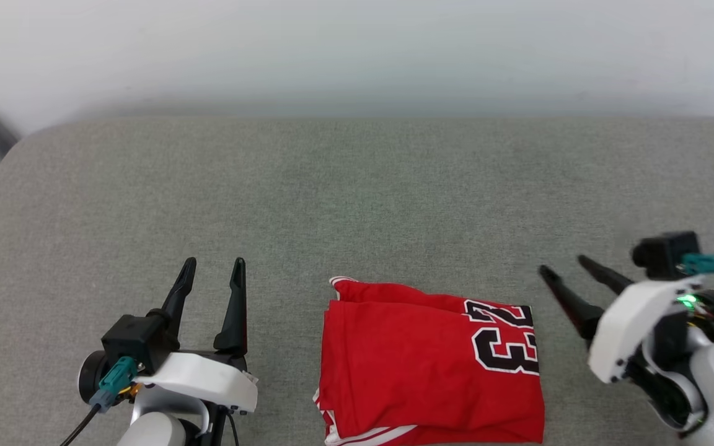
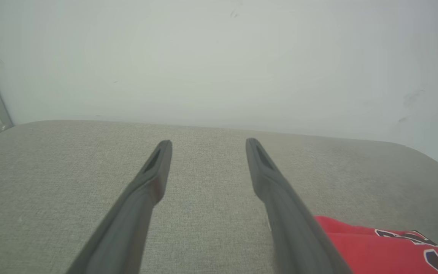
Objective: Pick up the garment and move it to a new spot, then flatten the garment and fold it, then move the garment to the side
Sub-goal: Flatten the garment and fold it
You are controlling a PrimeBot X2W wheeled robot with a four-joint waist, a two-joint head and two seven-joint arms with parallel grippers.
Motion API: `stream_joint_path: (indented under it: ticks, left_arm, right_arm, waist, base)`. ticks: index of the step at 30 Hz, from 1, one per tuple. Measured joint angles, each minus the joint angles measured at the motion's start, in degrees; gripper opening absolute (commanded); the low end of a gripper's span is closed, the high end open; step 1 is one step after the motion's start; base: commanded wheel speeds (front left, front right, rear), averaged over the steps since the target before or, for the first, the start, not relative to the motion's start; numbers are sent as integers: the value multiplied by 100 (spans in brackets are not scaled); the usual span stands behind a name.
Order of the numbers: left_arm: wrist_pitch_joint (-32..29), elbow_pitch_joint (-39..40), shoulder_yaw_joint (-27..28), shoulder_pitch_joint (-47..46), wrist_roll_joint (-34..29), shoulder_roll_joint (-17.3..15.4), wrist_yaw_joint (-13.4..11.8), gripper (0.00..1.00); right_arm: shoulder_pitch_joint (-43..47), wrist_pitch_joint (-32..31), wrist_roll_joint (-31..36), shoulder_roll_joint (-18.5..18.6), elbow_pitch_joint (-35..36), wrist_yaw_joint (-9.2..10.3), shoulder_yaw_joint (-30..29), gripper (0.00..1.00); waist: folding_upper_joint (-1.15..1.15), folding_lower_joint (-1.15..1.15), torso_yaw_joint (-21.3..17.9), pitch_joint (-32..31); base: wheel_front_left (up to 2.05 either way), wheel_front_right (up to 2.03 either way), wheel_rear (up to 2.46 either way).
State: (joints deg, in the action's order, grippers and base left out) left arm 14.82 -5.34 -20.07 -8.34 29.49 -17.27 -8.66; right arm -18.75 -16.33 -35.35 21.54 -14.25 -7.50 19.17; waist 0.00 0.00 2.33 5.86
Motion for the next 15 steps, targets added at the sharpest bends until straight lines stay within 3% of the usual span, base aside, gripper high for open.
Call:
stream_joint_path:
  ticks: [5, 9, 15]
  left_arm:
    - [-10, -19, 10, 130, 4, -62, -44, 100]
    - [-54, -43, 38, 247, 9, -143, -119, 100]
    - [-76, -62, 185, 464, 49, -274, -266, 100]
  right_arm:
    - [576, 545, 821, -25, 312, 0, -1004, 100]
    - [1072, 1049, 1423, -327, 704, 1, -1706, 100]
    - [1635, 1653, 1885, -760, 1211, 1, -2156, 100]
  waist:
    - [0, 0, -93, -181]
    - [0, 0, -160, -340]
    - [0, 0, -197, -568]
  base:
    - [0, 0, 0]
    - [0, 0, 0]
    - [0, 0, 0]
